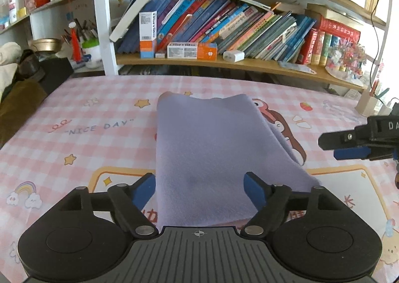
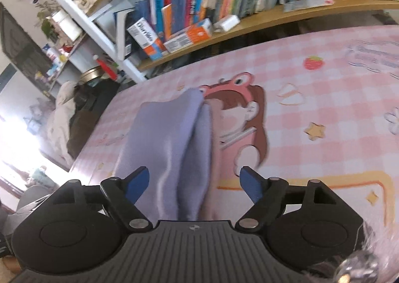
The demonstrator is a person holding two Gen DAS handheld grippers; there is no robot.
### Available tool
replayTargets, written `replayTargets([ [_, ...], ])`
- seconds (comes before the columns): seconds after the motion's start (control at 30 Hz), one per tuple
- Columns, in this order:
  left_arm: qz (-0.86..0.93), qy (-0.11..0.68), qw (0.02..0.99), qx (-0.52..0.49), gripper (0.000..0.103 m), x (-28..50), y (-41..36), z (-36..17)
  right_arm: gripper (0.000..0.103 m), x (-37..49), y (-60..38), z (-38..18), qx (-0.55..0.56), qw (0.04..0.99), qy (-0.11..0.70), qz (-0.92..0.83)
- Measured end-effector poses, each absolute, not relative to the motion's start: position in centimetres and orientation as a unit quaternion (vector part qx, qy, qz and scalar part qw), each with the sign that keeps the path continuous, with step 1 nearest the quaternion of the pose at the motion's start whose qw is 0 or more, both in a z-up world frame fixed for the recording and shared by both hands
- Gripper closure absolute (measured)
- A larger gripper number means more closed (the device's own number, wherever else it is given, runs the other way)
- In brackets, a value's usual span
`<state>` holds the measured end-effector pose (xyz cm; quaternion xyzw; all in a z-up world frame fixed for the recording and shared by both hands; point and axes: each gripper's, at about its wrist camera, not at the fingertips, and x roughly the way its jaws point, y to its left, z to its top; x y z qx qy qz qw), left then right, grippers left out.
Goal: Fold clothes
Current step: 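Open both grippers and release the folded lavender sweater, then grasp the folded sweater edge with the right gripper while the left gripper grasps beside it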
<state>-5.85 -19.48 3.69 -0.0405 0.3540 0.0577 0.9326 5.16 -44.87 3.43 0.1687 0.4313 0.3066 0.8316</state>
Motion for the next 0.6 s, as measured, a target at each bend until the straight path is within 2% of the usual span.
replayTargets([
  [0.1,0.056,0.354,0.933,-0.043,0.018,-6.2,-20.1,3.8,0.021,4.3,-45.4,3.1,0.167,0.829,0.439,0.303],
  [0.6,0.048,0.359,0.931,-0.035,0.017,-7.2,-22.4,3.8,0.02,2.8,-46.1,2.0,0.166,0.817,0.464,0.299],
])
